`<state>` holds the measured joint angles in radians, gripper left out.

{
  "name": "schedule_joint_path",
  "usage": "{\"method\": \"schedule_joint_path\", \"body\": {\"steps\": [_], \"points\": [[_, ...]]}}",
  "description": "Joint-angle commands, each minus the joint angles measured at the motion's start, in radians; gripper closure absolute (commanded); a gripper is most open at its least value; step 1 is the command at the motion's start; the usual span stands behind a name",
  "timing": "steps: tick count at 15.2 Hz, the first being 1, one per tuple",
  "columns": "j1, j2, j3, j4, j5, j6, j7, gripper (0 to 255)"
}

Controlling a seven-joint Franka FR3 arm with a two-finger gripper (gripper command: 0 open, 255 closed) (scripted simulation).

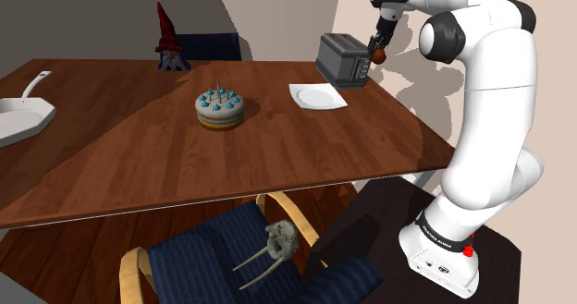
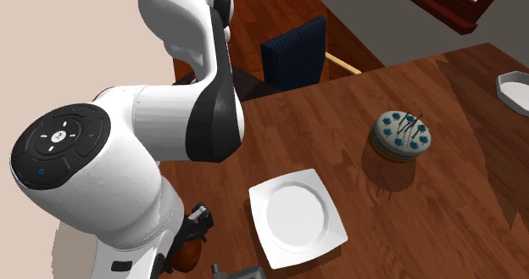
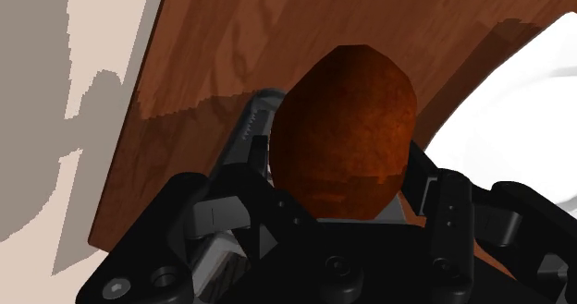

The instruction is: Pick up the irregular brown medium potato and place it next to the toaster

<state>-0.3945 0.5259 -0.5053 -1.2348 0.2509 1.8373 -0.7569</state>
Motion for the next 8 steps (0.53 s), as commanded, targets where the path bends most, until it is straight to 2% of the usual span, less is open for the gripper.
{"method": "schedule_joint_path", "body": {"steps": [1, 8], "points": [[0.006, -0.004, 0.000, -0.035, 0.000, 0.031, -0.002, 255], [0.018, 0.000, 0.005, -0.125, 0.005, 0.123, -0.010, 255]]}}
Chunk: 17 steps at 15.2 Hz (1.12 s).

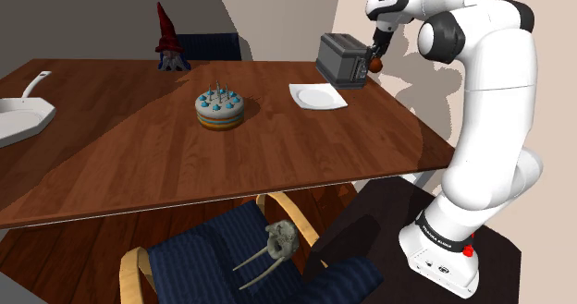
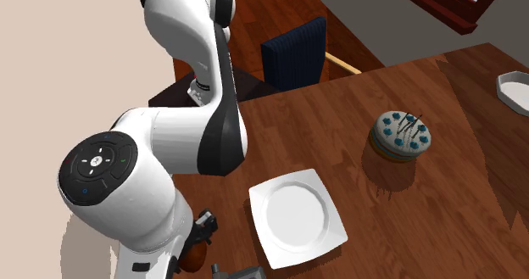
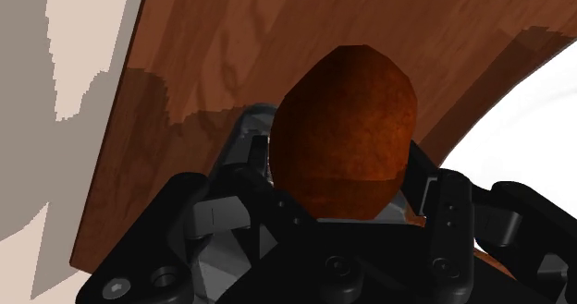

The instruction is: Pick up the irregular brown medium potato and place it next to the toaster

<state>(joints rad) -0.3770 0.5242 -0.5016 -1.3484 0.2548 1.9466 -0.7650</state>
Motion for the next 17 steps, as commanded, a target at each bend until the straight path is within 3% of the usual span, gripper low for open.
{"method": "schedule_joint_path", "body": {"steps": [1, 17], "points": [[0.002, 0.003, 0.002, -0.023, 0.003, 0.026, -0.003, 255], [0.004, 0.058, 0.024, -0.157, 0.039, 0.209, -0.029, 255]]}}
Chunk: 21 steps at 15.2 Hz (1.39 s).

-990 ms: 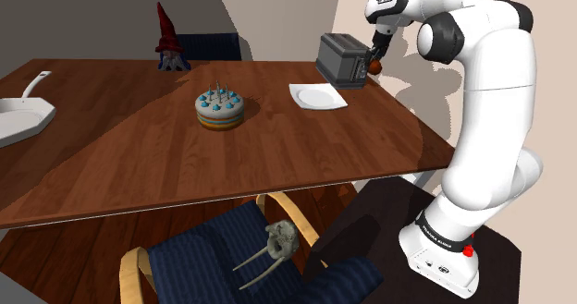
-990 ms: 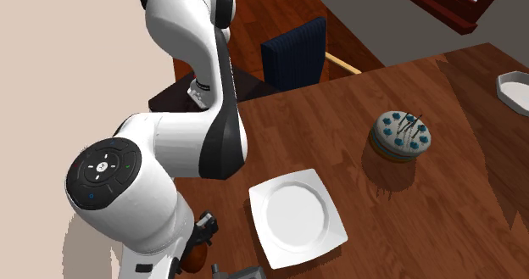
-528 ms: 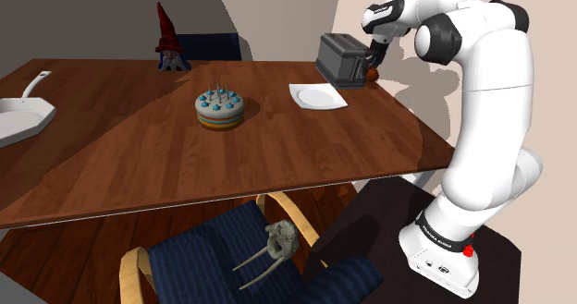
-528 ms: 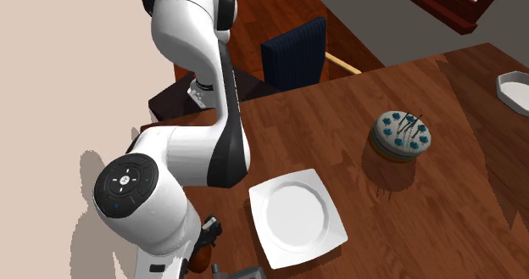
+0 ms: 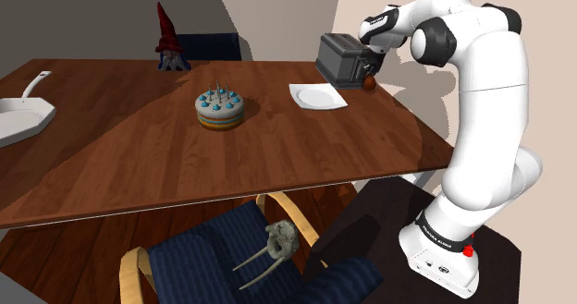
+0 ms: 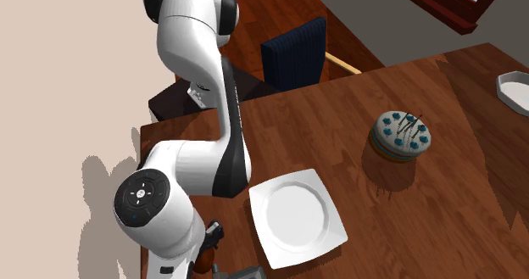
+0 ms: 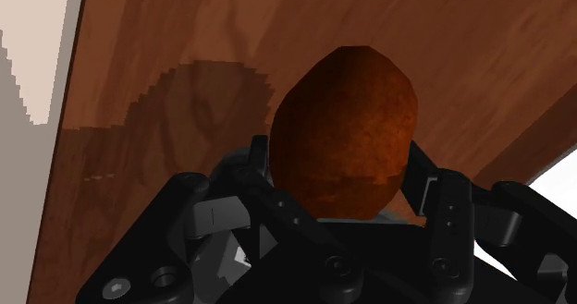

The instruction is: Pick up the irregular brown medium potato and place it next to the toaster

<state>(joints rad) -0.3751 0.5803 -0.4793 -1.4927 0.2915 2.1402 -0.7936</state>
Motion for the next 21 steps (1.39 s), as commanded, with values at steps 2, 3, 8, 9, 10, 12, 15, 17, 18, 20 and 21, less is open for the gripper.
{"method": "schedule_joint_path", "body": {"steps": [2, 3, 8, 9, 10, 12, 15, 17, 18, 20, 21], "points": [[0.001, 0.013, 0.006, -0.024, 0.008, 0.036, -0.004, 255], [0.000, 0.018, 0.008, -0.030, 0.011, 0.046, -0.006, 255], [-0.002, 0.029, 0.012, -0.039, 0.018, 0.067, -0.010, 255], [-0.002, 0.029, 0.012, -0.039, 0.018, 0.067, -0.010, 255], [-0.002, 0.029, 0.012, -0.039, 0.018, 0.067, -0.010, 255], [-0.002, 0.029, 0.012, -0.039, 0.018, 0.067, -0.010, 255], [-0.002, 0.029, 0.012, -0.039, 0.018, 0.067, -0.010, 0], [-0.002, 0.029, 0.012, -0.039, 0.018, 0.067, -0.010, 0], [-0.002, 0.029, 0.012, -0.039, 0.018, 0.067, -0.010, 0], [0.004, 0.009, 0.006, -0.037, 0.008, 0.046, -0.005, 0], [0.008, -0.010, -0.001, -0.033, -0.001, 0.024, 0.000, 0]]}}
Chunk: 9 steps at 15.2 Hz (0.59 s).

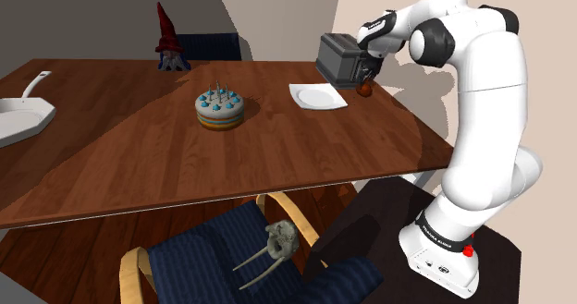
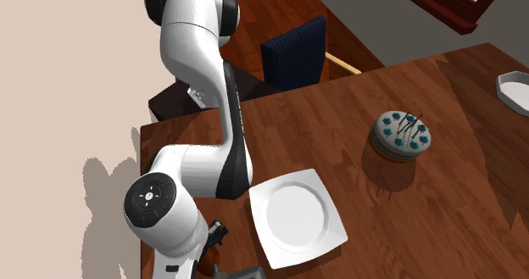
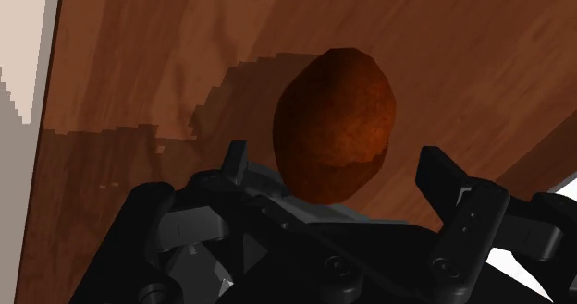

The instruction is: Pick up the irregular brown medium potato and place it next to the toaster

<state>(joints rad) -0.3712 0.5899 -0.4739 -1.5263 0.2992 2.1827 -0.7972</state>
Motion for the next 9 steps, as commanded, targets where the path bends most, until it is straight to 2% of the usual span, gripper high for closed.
{"method": "schedule_joint_path", "body": {"steps": [1, 9], "points": [[0.009, -0.037, -0.012, 0.006, -0.017, -0.041, 0.009, 0], [0.012, -0.051, -0.016, 0.012, -0.024, -0.060, 0.013, 0]]}}
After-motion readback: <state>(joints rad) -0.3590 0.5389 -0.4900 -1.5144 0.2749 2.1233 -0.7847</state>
